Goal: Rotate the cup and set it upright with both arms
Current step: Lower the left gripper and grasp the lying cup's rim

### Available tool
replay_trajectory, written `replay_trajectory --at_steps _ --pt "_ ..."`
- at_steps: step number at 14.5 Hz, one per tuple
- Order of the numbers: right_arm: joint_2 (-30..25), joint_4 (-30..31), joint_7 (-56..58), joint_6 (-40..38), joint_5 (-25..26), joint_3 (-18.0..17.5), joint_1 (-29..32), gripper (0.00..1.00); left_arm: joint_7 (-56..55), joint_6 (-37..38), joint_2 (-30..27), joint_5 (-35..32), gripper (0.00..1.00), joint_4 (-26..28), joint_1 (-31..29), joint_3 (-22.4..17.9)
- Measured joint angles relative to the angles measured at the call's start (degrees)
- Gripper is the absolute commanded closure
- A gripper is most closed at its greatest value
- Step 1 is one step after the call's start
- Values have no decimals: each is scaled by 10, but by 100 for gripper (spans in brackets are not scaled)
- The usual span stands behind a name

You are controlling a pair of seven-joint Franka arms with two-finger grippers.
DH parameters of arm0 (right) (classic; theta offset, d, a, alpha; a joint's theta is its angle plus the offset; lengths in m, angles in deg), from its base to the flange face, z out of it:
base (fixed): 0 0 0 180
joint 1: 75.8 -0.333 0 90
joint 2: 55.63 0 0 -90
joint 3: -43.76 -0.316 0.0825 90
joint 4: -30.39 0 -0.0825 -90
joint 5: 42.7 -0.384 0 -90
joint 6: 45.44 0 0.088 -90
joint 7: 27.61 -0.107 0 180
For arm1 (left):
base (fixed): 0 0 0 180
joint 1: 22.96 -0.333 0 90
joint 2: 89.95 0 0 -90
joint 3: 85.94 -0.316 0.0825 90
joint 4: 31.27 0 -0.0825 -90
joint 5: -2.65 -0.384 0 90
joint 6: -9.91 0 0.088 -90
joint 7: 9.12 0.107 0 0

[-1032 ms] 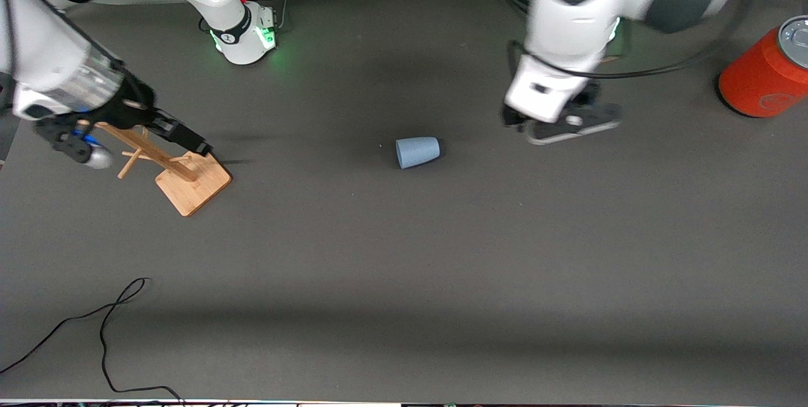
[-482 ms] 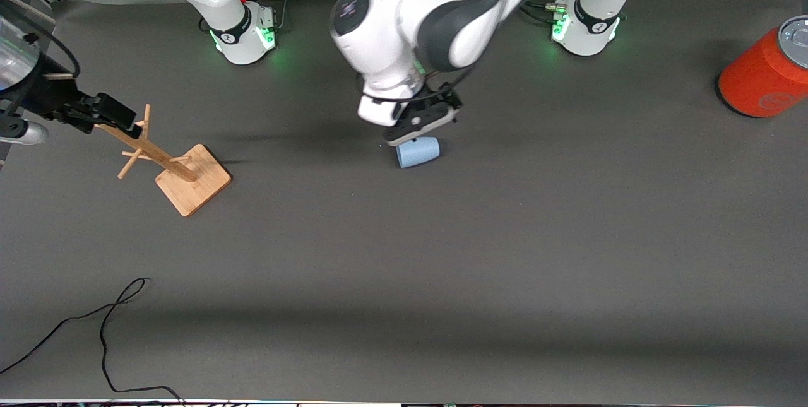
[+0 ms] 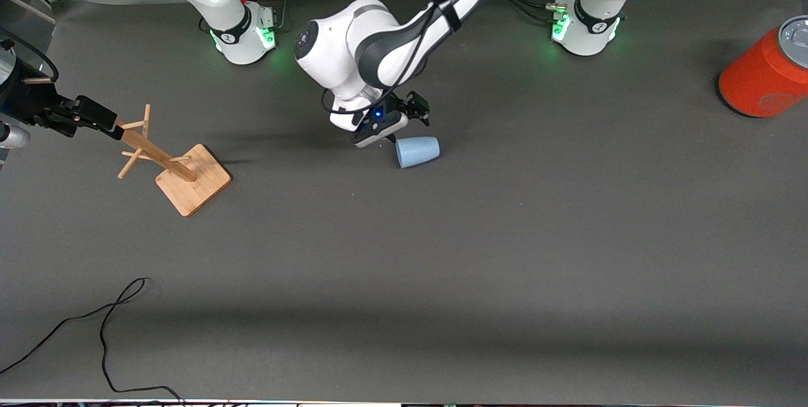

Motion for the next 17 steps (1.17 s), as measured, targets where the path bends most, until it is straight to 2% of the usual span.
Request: replay_trajectory --at_steps 8,17 --pt "0 2 0 0 0 -1 0 0 -7 -44 80 -25 0 -6 17 -2" --pt "0 3 0 0 0 0 0 0 -7 -36 93 -28 0 -3 17 -6"
